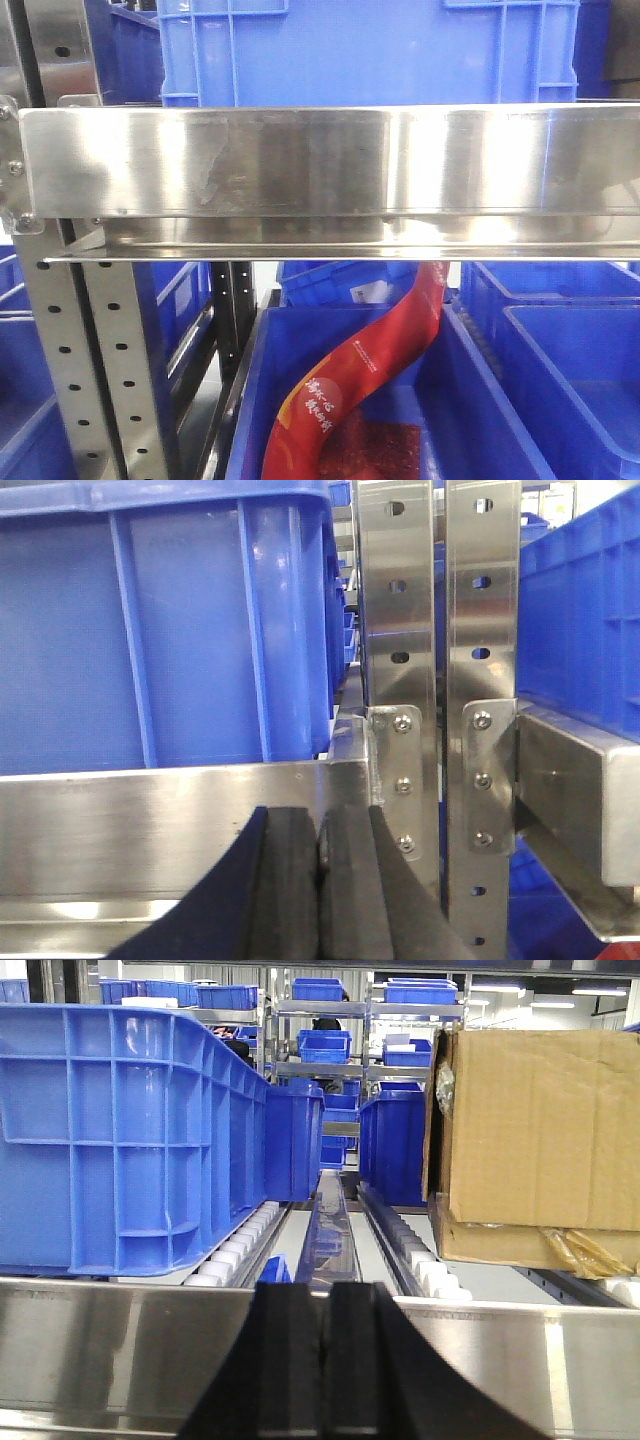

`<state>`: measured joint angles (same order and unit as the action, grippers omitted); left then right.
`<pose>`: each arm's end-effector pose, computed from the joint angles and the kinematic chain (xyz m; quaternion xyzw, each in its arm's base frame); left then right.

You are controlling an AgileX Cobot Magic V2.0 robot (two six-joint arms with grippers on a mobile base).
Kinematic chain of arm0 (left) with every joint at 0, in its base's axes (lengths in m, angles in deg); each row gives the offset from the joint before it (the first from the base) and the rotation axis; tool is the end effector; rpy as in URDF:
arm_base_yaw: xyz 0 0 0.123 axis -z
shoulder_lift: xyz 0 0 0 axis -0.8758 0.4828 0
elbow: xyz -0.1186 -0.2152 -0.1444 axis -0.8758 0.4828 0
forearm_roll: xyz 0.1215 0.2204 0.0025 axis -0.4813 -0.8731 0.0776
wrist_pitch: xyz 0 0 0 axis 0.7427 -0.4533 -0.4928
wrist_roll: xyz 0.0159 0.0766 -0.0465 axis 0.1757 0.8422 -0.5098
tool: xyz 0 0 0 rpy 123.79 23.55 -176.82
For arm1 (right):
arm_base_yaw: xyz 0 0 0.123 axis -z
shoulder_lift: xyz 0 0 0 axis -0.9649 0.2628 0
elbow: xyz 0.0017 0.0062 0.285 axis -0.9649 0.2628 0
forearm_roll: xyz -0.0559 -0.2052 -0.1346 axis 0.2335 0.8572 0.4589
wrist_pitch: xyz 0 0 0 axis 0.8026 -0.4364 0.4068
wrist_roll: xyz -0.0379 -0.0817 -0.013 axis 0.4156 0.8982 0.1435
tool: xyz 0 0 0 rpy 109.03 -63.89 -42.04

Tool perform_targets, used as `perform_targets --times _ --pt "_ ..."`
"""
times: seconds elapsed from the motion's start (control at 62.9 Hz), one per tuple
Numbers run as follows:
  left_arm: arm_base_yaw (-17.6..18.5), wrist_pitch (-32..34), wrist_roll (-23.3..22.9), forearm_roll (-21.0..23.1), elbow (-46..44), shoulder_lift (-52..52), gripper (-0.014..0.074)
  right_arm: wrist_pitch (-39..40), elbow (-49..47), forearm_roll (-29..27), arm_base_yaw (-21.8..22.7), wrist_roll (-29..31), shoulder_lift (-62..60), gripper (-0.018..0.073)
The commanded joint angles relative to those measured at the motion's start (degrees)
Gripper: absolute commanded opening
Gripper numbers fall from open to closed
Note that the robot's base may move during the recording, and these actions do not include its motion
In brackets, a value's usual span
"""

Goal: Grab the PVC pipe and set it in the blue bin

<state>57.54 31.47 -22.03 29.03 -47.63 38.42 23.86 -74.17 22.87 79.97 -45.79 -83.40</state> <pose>0.0563 0.0035 0.2139 0.0139 0.6723 0.0614 0.7376 0.0555 -0.0053 0.2174 0.0372 0.6575 -0.0286 0.7520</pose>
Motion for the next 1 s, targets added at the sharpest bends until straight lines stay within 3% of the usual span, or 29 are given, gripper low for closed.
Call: perform_targets --times 0.0,0.986 --pt "-0.13 1.28 -1.13 -0.15 -0.05 -0.19 -0.0111 1.12 0.00 0.27 -0.07 0.06 -0.11 -0.0156" --pt "-0.13 1.28 -1.13 -0.15 -0.05 -0.19 -0.0111 1.12 0.00 0.27 -0.07 0.06 -0.11 -0.0156"
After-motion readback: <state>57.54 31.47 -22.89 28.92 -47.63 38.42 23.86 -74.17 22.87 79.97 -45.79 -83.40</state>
